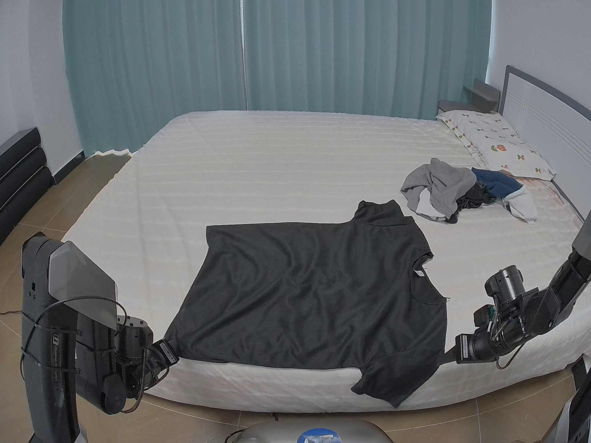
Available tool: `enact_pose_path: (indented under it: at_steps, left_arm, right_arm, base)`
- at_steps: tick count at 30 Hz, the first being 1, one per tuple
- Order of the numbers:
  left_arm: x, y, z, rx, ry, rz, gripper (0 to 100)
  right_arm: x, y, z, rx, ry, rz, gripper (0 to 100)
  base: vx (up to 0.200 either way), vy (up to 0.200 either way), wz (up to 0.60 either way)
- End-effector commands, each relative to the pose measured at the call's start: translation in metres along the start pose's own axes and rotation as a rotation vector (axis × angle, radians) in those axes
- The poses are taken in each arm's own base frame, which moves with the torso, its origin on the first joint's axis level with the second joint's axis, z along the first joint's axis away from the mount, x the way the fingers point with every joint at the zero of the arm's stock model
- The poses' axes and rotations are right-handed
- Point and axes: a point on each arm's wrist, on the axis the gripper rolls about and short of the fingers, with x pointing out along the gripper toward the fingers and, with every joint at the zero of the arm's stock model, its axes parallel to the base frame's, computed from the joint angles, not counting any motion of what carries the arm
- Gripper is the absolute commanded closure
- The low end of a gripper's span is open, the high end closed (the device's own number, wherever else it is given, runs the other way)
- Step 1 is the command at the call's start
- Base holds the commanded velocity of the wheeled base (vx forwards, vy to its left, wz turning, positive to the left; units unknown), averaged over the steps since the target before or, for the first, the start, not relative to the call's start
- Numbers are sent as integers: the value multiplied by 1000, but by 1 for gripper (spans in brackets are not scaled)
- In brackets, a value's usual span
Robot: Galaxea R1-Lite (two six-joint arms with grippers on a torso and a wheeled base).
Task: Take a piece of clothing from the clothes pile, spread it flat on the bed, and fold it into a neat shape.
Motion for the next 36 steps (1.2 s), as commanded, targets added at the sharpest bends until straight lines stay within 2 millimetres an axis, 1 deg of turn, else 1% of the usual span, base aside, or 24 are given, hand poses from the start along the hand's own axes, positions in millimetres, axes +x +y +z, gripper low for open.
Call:
enact_pose_path:
  at_steps: [1,4,9,15,16,18,20,24,25,33,34,36]
  left_arm:
    - [3,0,-4,2,8,-3,0]
    - [3,-1,-2,-3,1,-7,0]
    - [3,-2,-1,-7,-4,-11,0]
    - [-1,-4,8,-24,-37,-28,0]
    - [-1,-4,8,-24,-37,-28,0]
    - [-2,-5,9,-29,-38,-36,0]
    - [-3,-5,9,-32,-37,-38,0]
    - [-2,-6,9,-69,-15,-71,0]
    - [-3,-6,9,-69,-11,-74,0]
    - [-2,-5,7,-67,-3,-67,0]
    - [-2,-5,6,-65,2,-67,0]
    - [-2,-5,6,-65,2,-69,0]
  right_arm:
    - [3,-5,6,23,-19,-1,0]
    - [2,-10,12,46,-55,-1,0]
    - [12,-17,20,79,-101,1,0]
    - [32,-20,30,146,-157,22,0]
    - [32,-20,30,146,-157,22,0]
    - [42,-22,32,165,-177,30,0]
    - [45,-23,33,168,-184,33,0]
    - [57,-25,35,186,-215,44,0]
    - [60,-26,35,188,-224,46,100]
    - [60,-33,37,204,-254,4,100]
    - [59,-37,38,212,-260,-11,100]
    - [57,-40,37,215,-260,-20,100]
  base:
    - [0,0,0]
    - [0,0,0]
    - [0,0,0]
    - [0,0,0]
    - [0,0,0]
    - [0,0,0]
    - [0,0,0]
    - [0,0,0]
    - [0,0,0]
    - [0,0,0]
    - [0,0,0]
    - [0,0,0]
